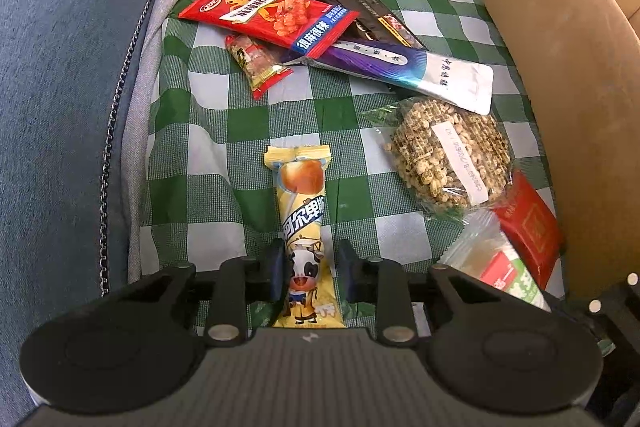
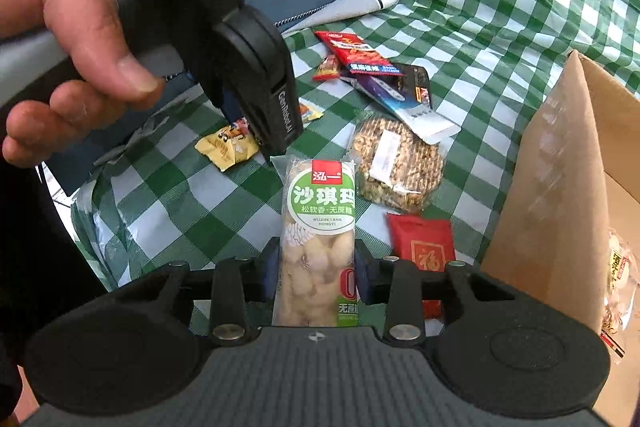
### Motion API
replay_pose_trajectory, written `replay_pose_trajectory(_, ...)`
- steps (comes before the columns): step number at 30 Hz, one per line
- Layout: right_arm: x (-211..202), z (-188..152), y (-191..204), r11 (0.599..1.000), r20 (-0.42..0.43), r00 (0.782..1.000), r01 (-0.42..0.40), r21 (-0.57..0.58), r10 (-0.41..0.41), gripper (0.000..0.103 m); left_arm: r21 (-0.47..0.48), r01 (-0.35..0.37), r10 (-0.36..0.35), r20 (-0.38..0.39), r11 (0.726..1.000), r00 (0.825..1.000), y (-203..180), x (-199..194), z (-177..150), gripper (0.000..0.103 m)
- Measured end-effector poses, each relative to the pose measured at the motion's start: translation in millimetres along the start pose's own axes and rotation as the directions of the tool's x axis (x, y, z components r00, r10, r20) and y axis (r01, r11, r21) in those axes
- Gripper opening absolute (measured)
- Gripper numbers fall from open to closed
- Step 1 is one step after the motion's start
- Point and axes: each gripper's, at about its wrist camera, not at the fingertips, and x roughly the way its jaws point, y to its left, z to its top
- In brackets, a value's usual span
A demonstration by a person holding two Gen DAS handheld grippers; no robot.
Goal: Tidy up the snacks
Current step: 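Lift the yellow wafer stick and white peanut bar with both tools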
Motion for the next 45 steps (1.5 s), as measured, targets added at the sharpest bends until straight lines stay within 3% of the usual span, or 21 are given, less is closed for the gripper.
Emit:
replay_pose_trajectory(3, -3, 2, -2, 1.000, 0.018, 1.000, 0.000, 0.013, 0.000, 0.038, -0.008, 0.001, -0.001, 0.004, 1.000, 1.000, 1, -1, 1, 0.019)
replay_pose_trajectory(7, -7, 4, -4, 1.000, 0.043, 0.999, 0.002, 0.028, -0.003, 0.038, -0.039, -0.004, 0.005, 0.030, 0.999, 1.000, 7, -5, 2, 0.014)
replay_pose_trajectory(15, -19, 8, -6, 0.999, 0.109, 0.994, 0.000, 0.044, -0.005, 0.038, -0.100, 0.026, -0.014, 0.111, 0.995, 0.994, 16, -21, 7, 0.013)
replay_pose_trajectory(22, -36, 11, -9, 0.998, 0.180, 0.983, 0.010, 0.060, -0.021, 0.038, -0.154, 0.024, 0.009, 0.210, 0.988, 0.978, 21, -39, 11, 0.013)
replay_pose_trajectory(31, -77, 17, -30, 0.992, 0.337, 0.941, -0.005, 0.122, -0.037, 0.038, -0.192, 0.042, 0.032, 0.368, 0.980, 0.929, 18, -66, 17, 0.013)
replay_pose_trajectory(39, -138, 33, -90, 0.976, 0.419, 0.891, 0.103, 0.190, -0.176, 0.038, -0.146, 0.097, -0.012, 0.496, 0.985, 0.868, -8, -90, 19, 0.013)
replay_pose_trajectory(45, -165, 0, -145, 0.935, 0.399, 0.857, 0.231, 0.269, -0.326, 0.038, -0.087, 0.096, -0.037, 0.520, 0.992, 0.853, -31, -94, 20, 0.013)
